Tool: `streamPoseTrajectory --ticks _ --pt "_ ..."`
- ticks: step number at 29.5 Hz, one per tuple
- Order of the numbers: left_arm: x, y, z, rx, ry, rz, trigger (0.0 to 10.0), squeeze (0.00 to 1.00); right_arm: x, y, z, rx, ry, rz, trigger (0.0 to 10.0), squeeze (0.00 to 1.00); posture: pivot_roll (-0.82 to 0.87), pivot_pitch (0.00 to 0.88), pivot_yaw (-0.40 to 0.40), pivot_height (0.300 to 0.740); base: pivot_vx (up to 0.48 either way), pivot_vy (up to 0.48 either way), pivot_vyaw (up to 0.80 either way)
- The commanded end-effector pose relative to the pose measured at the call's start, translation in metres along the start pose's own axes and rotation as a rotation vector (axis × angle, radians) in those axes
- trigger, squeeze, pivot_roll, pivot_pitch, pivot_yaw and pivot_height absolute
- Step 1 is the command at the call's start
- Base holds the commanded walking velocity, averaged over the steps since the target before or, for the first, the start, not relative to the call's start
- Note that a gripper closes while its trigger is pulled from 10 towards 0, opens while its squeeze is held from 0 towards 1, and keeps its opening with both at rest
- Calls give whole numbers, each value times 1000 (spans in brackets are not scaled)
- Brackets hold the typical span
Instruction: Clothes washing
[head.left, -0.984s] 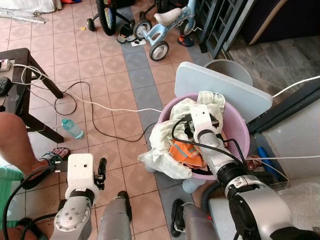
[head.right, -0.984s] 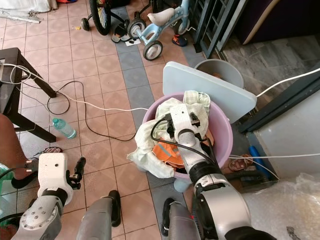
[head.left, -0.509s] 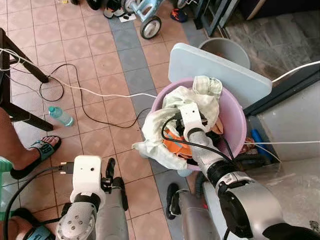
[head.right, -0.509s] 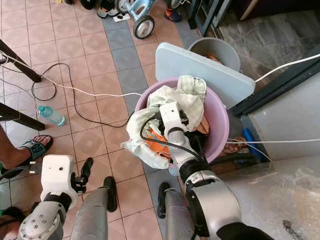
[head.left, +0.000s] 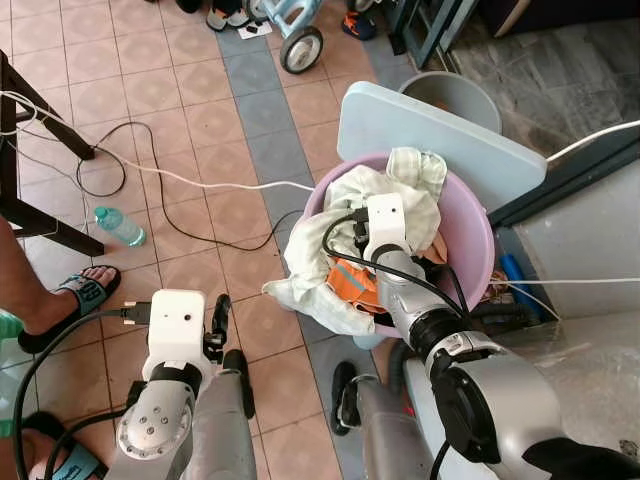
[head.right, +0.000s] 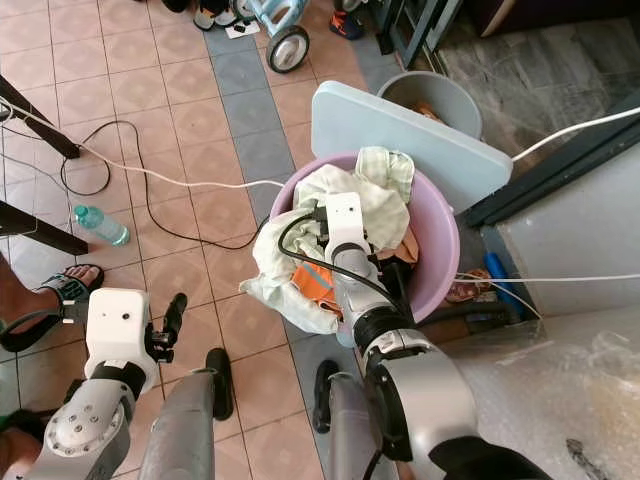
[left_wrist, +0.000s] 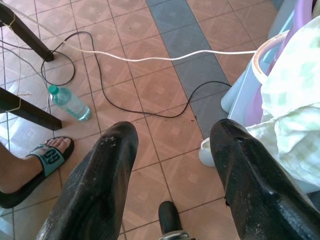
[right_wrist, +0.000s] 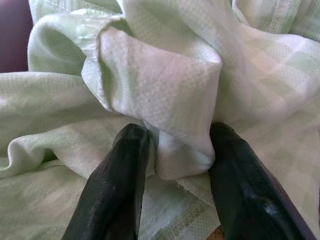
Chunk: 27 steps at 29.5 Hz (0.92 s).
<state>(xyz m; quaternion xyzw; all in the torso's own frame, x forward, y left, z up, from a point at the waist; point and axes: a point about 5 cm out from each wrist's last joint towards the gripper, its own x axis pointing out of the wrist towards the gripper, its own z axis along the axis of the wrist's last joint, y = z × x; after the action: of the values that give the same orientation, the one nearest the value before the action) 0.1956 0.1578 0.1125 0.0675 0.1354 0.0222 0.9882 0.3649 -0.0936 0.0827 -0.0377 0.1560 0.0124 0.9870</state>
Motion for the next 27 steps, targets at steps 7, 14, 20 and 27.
streamPoseTrajectory --ticks 7,14,20,27 --pt "5 6 -8 15 22 24 10000 0 -3 -11 -24 139 126 -57 0 0 199 362 -112 740 0 0 0" --pt "8 7 -9 11 17 38 10000 0 -1 -13 -19 220 122 -57 0 0 200 352 -119 740 0 0 0" --pt "13 6 -7 6 2 46 10000 0 1 -13 -11 276 100 -29 0 0 201 332 -122 740 0 0 0" --pt "28 8 -1 11 -31 47 10000 0 5 -14 10 363 22 54 0 0 190 279 -112 740 0 0 0"
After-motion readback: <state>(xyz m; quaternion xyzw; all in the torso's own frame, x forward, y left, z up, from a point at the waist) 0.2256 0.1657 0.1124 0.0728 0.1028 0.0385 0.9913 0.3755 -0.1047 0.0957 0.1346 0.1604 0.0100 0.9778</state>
